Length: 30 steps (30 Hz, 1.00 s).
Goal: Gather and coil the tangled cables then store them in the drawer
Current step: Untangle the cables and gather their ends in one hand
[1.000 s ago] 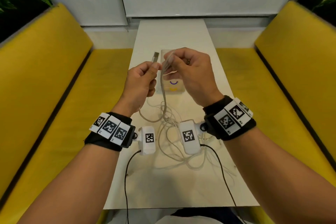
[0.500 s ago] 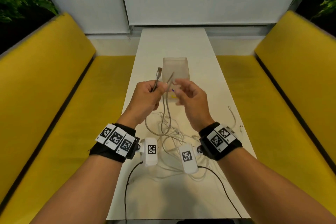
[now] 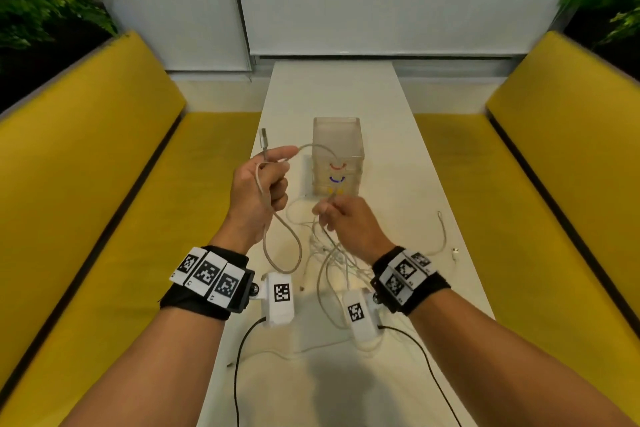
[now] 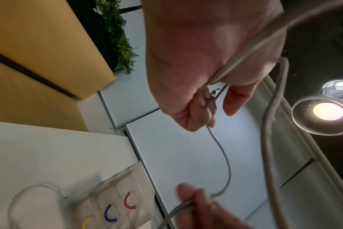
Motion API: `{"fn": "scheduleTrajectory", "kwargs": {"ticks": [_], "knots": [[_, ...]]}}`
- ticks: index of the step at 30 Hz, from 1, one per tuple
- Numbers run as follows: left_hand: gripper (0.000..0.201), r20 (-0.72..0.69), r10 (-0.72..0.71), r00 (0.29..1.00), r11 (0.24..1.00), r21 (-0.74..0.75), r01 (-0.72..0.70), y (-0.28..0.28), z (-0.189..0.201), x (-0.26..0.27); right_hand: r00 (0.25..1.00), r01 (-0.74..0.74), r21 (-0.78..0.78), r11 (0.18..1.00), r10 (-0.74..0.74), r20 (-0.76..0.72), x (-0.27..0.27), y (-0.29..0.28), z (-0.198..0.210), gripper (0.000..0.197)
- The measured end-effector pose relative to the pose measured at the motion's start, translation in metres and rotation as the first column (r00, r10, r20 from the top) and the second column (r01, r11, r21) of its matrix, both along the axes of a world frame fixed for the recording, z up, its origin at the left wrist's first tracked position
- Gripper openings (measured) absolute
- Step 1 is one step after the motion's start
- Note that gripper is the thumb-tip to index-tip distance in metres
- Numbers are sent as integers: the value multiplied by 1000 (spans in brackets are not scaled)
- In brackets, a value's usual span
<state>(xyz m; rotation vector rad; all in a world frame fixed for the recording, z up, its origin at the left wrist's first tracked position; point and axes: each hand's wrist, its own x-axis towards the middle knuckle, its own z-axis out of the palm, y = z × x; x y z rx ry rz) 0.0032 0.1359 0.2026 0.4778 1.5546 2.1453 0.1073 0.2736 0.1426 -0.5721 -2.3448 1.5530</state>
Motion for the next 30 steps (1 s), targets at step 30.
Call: {"fn": "scheduleTrajectory", "kwargs": {"ticks": [30], "knots": [[47,66,141,988,988,57,-144,6,-1,5,885,320,320,892,-161,-437,43,54,109,18]]}}
